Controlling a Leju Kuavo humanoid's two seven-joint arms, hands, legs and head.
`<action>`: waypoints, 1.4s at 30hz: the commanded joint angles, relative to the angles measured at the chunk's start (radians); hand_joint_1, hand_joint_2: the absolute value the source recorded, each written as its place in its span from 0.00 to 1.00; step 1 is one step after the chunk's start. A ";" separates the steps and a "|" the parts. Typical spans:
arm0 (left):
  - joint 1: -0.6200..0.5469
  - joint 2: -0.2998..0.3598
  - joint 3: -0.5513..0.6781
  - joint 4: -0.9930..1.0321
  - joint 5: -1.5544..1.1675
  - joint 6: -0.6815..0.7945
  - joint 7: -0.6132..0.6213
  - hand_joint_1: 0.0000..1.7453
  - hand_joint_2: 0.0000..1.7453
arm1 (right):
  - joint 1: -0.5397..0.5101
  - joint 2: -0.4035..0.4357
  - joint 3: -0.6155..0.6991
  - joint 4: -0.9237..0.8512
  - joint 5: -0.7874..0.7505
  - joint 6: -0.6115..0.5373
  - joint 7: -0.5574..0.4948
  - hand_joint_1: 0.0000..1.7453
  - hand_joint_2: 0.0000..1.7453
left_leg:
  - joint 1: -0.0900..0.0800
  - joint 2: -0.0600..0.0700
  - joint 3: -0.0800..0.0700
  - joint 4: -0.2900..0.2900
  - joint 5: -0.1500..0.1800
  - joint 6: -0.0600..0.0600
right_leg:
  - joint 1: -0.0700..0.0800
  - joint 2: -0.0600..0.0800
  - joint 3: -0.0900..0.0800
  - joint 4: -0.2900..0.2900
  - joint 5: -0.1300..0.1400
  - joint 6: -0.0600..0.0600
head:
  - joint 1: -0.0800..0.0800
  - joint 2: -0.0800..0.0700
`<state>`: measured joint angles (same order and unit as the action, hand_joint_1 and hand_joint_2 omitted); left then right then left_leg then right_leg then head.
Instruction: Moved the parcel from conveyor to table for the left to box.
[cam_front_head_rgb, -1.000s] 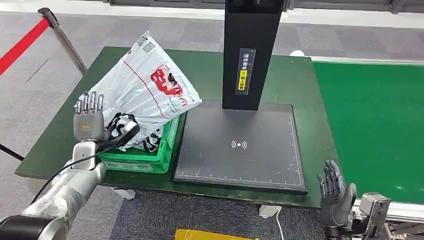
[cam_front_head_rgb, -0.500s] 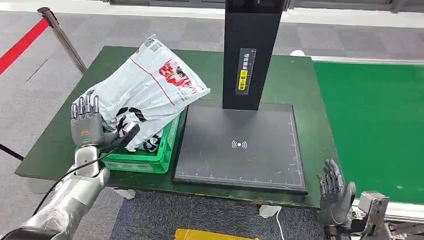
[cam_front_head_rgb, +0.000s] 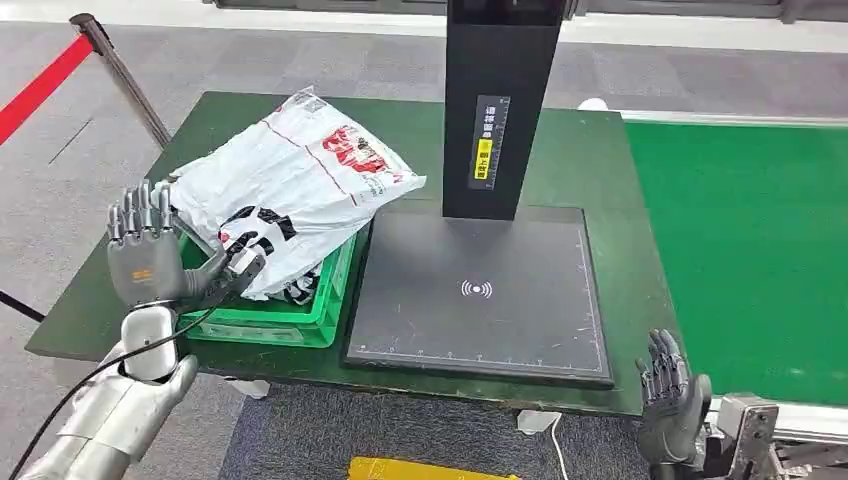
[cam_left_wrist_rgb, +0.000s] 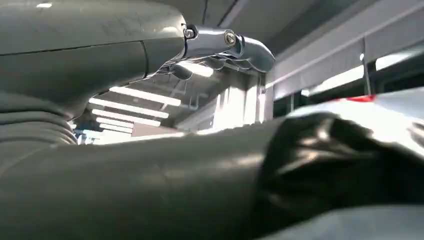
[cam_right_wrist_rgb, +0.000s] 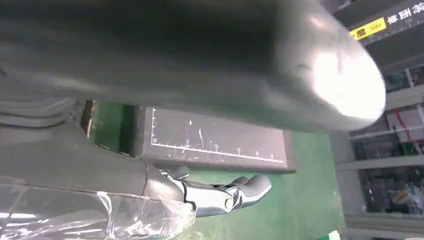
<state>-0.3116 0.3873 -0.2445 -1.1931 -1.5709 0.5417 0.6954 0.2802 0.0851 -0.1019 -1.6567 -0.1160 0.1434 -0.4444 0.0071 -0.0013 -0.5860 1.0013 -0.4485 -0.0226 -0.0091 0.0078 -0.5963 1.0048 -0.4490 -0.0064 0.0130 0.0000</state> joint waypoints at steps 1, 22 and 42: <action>0.060 0.042 0.043 -0.135 0.000 -0.026 0.003 0.00 0.00 | -0.005 0.041 -0.071 0.010 0.004 0.008 0.008 0.00 0.00 | 0.001 -0.001 0.003 -0.002 -0.001 0.001 | 0.001 -0.002 0.004 -0.003 -0.001 0.000 | 0.000 0.000; 0.103 0.030 0.013 -0.199 0.000 -0.034 0.003 0.00 0.00 | -0.015 0.045 -0.069 0.027 0.011 0.022 0.011 0.00 0.00 | 0.000 -0.003 0.002 -0.002 0.000 0.001 | 0.001 -0.004 0.004 -0.003 0.000 0.000 | 0.000 0.000; -0.102 0.000 -0.246 0.024 0.000 -0.217 0.003 0.00 0.00 | -0.037 0.054 -0.064 0.065 0.013 0.044 0.005 0.00 0.00 | 0.000 -0.005 0.002 -0.002 0.001 0.001 | 0.001 -0.007 0.004 -0.003 0.000 0.000 | 0.000 0.000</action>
<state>-0.2694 0.4010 -0.3395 -1.3352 -1.5709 0.3666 0.6920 0.2758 0.1301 -0.1381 -1.6575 -0.1034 0.1888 -0.4337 0.0071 -0.0008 -0.5865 1.0016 -0.4486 -0.0225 -0.0092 0.0072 -0.5974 1.0044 -0.4486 -0.0070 0.0130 0.0000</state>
